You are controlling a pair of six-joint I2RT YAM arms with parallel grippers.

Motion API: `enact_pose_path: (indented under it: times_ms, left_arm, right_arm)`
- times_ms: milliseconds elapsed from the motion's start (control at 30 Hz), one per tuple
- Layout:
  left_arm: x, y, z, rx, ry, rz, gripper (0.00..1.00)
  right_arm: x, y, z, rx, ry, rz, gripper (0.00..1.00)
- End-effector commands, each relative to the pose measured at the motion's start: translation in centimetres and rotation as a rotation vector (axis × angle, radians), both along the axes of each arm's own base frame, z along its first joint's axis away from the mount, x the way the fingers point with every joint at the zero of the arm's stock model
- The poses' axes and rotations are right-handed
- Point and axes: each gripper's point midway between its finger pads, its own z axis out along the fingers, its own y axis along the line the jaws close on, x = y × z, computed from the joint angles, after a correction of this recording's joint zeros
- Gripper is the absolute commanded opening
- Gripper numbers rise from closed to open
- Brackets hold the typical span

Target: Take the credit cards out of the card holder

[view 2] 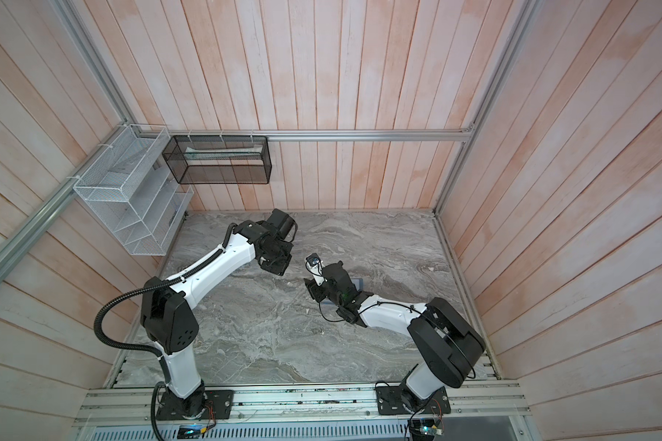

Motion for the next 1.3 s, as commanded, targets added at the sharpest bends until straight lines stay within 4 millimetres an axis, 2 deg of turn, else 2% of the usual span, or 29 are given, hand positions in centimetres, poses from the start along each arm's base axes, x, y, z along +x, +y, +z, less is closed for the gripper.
enact_pose_path:
  times_ms: [0, 167, 533, 800, 1267]
  left_arm:
    - [-0.8, 0.7, -0.8, 0.035, 0.061, 0.003, 0.00]
    - [-0.8, 0.6, -1.1, 0.025, 0.074, 0.000, 0.00]
    - [-0.4, 0.4, -2.0, 0.014, 0.094, -0.037, 0.00]
    - [0.3, 0.4, -1.9, 0.006, 0.080, -0.053, 0.00]
    - [0.7, 0.1, -2.3, 0.020, 0.086, -0.102, 0.00]
  right_arm:
    - [0.4, 2.1, 2.6, 0.043, -0.088, 0.061, 0.61]
    - [0.5, 2.8, 3.2, 0.071, -0.112, 0.082, 0.58]
    - [0.0, 4.9, 2.5, 0.097, -0.091, 0.181, 0.49]
    - [-0.2, 5.5, 1.8, 0.094, -0.075, 0.212, 0.33]
    - [-0.2, 5.7, 1.7, 0.086, -0.084, 0.228, 0.25]
